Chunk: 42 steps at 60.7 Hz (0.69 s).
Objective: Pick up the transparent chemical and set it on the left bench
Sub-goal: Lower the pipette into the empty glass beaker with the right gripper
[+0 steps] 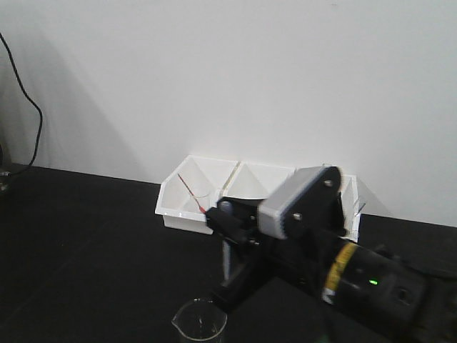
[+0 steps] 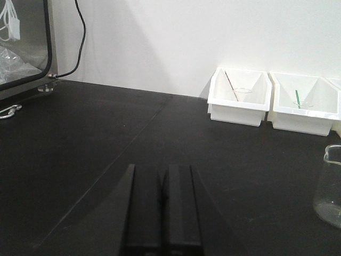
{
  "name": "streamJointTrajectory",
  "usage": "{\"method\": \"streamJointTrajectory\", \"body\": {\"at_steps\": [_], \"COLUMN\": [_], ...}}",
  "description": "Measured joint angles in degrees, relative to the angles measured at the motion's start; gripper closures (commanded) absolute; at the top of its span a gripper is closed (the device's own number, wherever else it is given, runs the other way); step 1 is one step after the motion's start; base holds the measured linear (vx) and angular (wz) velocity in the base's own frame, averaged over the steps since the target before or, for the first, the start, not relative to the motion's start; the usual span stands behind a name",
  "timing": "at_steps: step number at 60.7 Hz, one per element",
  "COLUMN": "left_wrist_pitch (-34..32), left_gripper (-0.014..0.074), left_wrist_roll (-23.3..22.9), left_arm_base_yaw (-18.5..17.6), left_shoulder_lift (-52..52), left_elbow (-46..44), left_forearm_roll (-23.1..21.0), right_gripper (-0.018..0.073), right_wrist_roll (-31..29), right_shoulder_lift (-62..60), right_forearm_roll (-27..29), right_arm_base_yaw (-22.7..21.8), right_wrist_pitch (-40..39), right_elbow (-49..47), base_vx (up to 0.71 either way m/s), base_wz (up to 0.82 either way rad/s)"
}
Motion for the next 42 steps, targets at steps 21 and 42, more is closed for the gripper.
{"method": "streamJointTrajectory", "body": {"at_steps": [21,42], "left_wrist_pitch": [0.0,0.0], "left_gripper": [0.06,0.06], "left_wrist_roll": [0.0,0.0], "left_arm_base_yaw": [0.0,0.0], "left_shoulder_lift": [0.0,0.0], "left_elbow": [0.0,0.0], "left_forearm_roll": [0.0,0.0], "right_gripper": [0.0557,0.0423], "right_wrist_roll": [-2.7,-2.17], "right_shoulder_lift": [15.1,20.99], "right_forearm_roll": [2.74,3.14], "right_arm_base_yaw": [1.98,1.98], "right_wrist_pitch": [3.15,4.31], "right_elbow": [-6.66,-6.91], "base_vx": [0.0,0.0], "base_wz": [0.0,0.0]}}
